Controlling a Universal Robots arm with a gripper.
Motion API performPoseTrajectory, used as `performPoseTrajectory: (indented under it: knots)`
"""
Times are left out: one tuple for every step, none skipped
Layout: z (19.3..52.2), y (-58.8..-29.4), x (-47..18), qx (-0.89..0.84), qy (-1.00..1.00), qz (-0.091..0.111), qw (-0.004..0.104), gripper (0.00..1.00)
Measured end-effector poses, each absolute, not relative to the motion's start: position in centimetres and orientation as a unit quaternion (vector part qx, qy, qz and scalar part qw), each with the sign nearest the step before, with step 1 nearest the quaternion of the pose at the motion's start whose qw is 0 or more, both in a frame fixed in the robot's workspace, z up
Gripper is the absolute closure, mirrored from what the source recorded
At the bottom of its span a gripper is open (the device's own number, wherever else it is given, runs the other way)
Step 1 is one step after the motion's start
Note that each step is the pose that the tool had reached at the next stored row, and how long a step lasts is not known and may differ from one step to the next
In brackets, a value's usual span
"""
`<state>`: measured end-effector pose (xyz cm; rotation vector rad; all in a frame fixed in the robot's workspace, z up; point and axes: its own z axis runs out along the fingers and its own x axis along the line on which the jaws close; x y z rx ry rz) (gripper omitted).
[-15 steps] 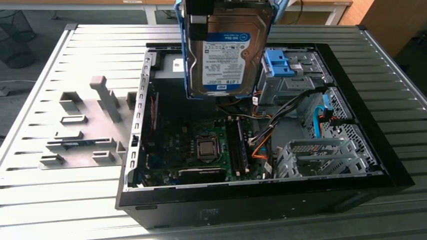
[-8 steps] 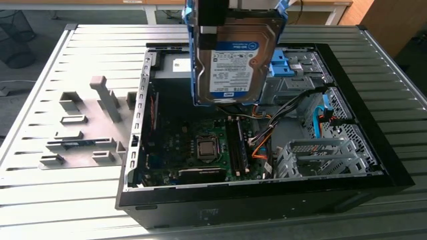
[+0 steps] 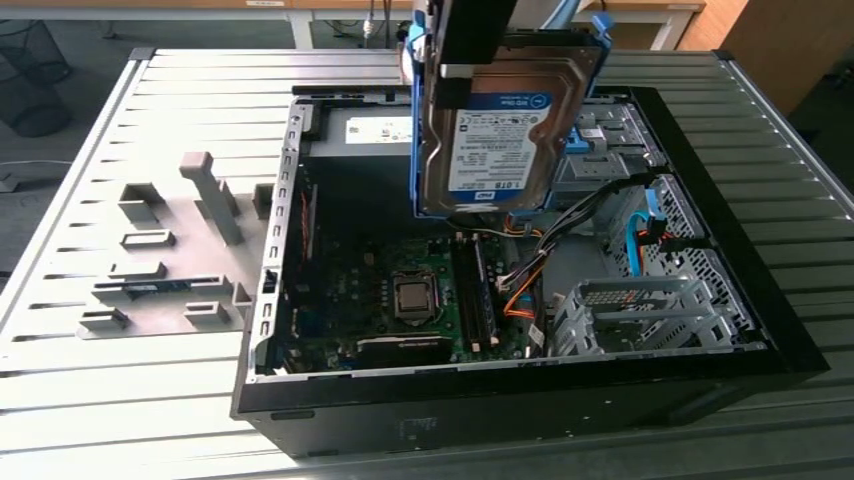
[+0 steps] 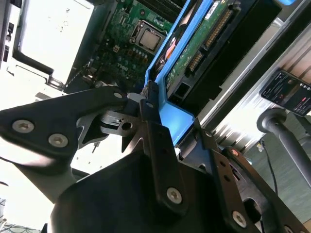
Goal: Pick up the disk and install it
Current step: 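Insert the disk into the insertion slot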
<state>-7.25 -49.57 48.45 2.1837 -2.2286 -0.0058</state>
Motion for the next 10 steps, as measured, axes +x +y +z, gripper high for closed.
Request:
performPoseTrajectory:
  knots:
    - [48.4, -49.7, -7.2, 0.700, -0.714, -0.002, 0.011, 0.64]
    - [48.4, -49.8, -7.2, 0.700, -0.714, -0.003, 0.010, 0.64]
    - [48.4, -49.9, -7.2, 0.700, -0.714, -0.004, 0.008, 0.64]
    - [48.4, -50.1, -7.2, 0.700, -0.714, -0.008, 0.004, 0.64]
    - [48.4, -50.1, -7.2, 0.700, -0.714, -0.012, 0.001, 0.64]
    - [48.4, -50.2, -7.2, 0.700, -0.714, -0.013, 0.000, 0.64]
    - [48.3, -50.3, -7.2, 0.700, -0.714, -0.013, 0.000, 0.64]
    - [48.3, -50.5, -7.2, 0.700, -0.714, -0.013, 0.000, 0.64]
    - [48.3, -50.7, -7.2, 0.700, -0.714, -0.013, 0.000, 0.64]
    - [48.3, -51.1, -7.2, 0.700, -0.714, -0.013, 0.000, 0.64]
